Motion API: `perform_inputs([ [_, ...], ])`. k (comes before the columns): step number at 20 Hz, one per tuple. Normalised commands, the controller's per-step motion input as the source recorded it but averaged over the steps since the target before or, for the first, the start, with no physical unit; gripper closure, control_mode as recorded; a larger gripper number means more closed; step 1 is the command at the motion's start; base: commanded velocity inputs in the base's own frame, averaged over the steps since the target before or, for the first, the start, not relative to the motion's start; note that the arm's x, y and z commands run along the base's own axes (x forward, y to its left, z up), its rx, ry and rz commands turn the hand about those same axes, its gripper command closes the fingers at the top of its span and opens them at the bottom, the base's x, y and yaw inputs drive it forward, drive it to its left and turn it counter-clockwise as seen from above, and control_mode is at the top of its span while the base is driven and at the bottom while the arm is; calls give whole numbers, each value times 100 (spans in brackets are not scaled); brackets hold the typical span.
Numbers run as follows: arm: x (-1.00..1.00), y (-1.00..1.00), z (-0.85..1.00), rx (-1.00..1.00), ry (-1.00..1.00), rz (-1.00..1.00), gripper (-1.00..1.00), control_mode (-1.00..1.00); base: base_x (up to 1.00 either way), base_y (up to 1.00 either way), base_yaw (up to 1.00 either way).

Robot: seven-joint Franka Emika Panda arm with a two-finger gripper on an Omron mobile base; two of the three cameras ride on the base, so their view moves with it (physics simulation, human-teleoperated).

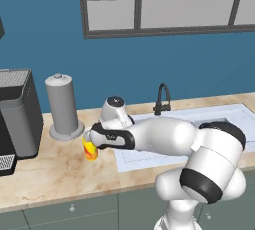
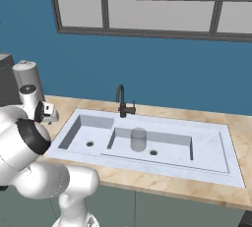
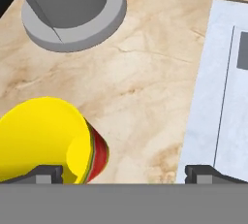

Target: Place the cup in the left basin and the glass cup in the right basin of the sink.

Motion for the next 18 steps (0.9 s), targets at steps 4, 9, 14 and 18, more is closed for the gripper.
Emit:
perform_inputs([
  [4, 8, 9, -12, 0, 0, 0, -100, -100, 0, 0, 0],
  [9, 4, 6, -17, 0, 0, 0, -100, -100, 0, 0, 0],
  [14, 0, 4, -21, 0, 0, 0, 100, -100, 0, 0, 0],
  [18, 0, 0, -2, 0, 0, 0, 100, -100, 0, 0, 0],
])
